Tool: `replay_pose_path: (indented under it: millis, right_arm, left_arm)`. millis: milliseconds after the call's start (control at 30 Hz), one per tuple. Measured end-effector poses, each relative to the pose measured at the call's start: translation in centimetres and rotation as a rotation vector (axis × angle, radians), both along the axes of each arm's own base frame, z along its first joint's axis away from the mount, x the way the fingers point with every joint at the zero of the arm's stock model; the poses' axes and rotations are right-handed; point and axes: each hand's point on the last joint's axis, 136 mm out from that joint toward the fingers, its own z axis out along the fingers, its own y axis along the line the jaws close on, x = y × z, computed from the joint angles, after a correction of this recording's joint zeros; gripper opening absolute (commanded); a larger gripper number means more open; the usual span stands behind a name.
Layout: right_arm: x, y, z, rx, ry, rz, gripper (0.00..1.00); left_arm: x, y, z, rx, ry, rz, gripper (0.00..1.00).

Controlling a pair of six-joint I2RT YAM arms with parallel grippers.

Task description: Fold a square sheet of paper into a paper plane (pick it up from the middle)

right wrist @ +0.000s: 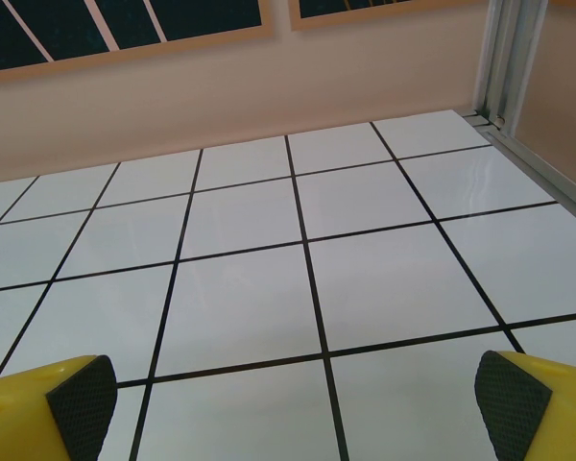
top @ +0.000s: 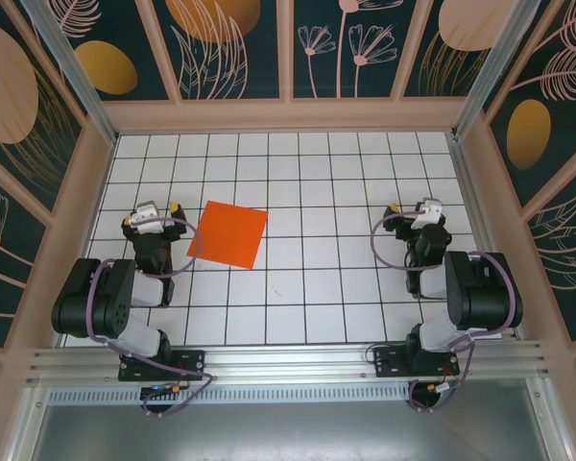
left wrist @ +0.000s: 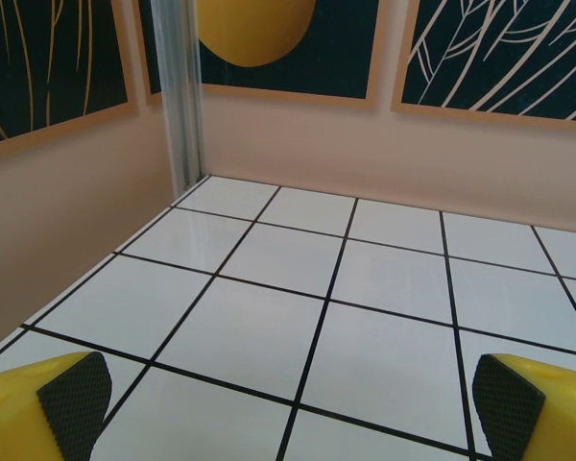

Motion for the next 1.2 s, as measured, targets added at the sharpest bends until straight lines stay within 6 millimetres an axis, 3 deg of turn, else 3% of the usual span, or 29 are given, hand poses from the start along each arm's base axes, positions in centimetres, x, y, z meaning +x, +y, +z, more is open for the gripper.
replay_pose_path:
  millis: [133, 233, 367, 533, 733, 1000, 1200]
  right_arm:
    - [0.4, 0.3, 0.0, -0.008, 0.043, 0.008, 0.99]
    - [2.0, 0.8, 2.9, -0.008, 0.038, 0.017, 0.99]
    - [3.7, 1.3, 8.3, 0.042, 0.006, 0.009, 0.99]
    - [4.7, 4.3, 10.3, 0.125, 0.093, 0.038, 0.99]
    - [5.2, 11.6, 7.5, 0.166, 0.281, 0.132, 0.99]
    - [4.6, 26.0, 0.1, 0.049, 0.526, 0.304, 0.97]
    - [2.3, 35.7, -3.6, -0.075, 0.606, 0.421, 0.97]
  left_arm:
    - [-1.2, 0.2, 0.1, -0.007, -0.02, 0.008, 0.99]
    - [-2.3, 0.2, 0.2, -0.008, -0.038, 0.009, 0.99]
    - [-2.7, 0.3, 0.7, -0.009, -0.062, 0.012, 0.98]
    - [-3.4, 0.6, 4.5, -0.021, -0.161, 0.028, 0.99]
    - [-2.8, 0.7, 7.4, -0.11, -0.176, 0.033, 0.98]
    - [-2.1, -0.2, 11.0, -0.343, -0.095, 0.003, 0.98]
    - [-2.7, -1.2, 10.5, -0.414, 0.015, -0.031, 0.99]
